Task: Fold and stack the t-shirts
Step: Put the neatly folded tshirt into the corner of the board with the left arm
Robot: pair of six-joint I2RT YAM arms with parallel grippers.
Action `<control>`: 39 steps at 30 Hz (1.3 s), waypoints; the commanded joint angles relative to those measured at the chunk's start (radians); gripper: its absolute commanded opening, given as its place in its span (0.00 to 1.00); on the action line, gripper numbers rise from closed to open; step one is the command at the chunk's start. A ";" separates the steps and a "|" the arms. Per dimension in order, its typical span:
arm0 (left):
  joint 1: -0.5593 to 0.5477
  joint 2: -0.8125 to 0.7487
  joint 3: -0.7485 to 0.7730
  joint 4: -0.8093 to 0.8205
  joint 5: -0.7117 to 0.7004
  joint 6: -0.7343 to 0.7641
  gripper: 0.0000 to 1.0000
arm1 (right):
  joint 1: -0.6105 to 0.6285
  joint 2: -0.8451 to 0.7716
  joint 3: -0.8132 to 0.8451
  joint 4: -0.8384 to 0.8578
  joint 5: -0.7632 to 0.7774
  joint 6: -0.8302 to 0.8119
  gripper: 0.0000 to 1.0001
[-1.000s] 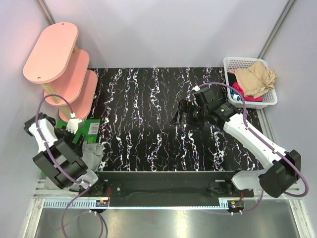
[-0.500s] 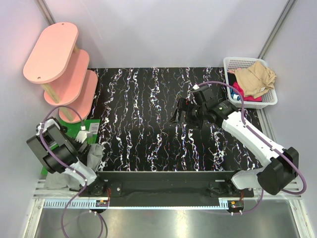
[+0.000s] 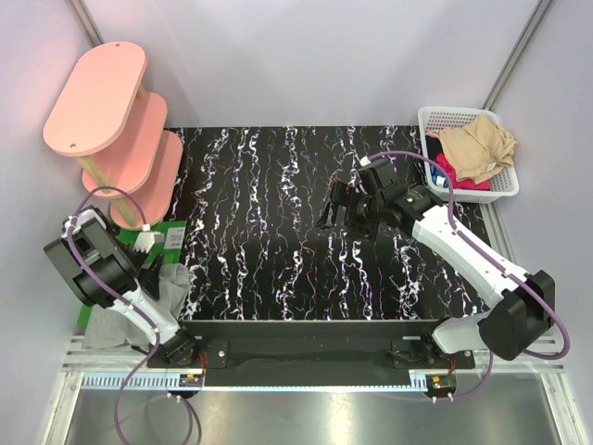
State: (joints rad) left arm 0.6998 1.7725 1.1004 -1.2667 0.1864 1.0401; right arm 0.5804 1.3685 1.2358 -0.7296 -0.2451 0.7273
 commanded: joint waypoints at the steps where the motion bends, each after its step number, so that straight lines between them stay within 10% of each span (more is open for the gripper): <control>1: -0.020 0.041 0.075 0.116 0.076 -0.029 0.92 | -0.004 0.009 0.051 0.015 0.020 0.003 1.00; 12: -0.043 0.166 0.180 0.165 0.074 -0.110 0.91 | -0.004 -0.008 0.031 0.015 0.033 0.001 1.00; 24: -0.057 -0.205 0.128 -0.094 0.182 0.030 0.95 | -0.002 0.023 0.024 0.074 -0.049 -0.017 1.00; 33: 0.003 -0.392 0.000 -0.228 0.134 0.166 0.95 | 0.036 0.248 0.068 0.249 -0.239 -0.015 1.00; 39: 0.043 -0.446 -0.191 -0.093 0.050 0.156 0.95 | 0.153 0.657 0.414 0.253 -0.357 -0.077 1.00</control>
State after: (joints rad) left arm 0.7109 1.3552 0.9684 -1.3342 0.2867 1.1648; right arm 0.6540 1.8545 1.4487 -0.5602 -0.4610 0.6979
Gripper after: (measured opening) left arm 0.951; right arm 0.994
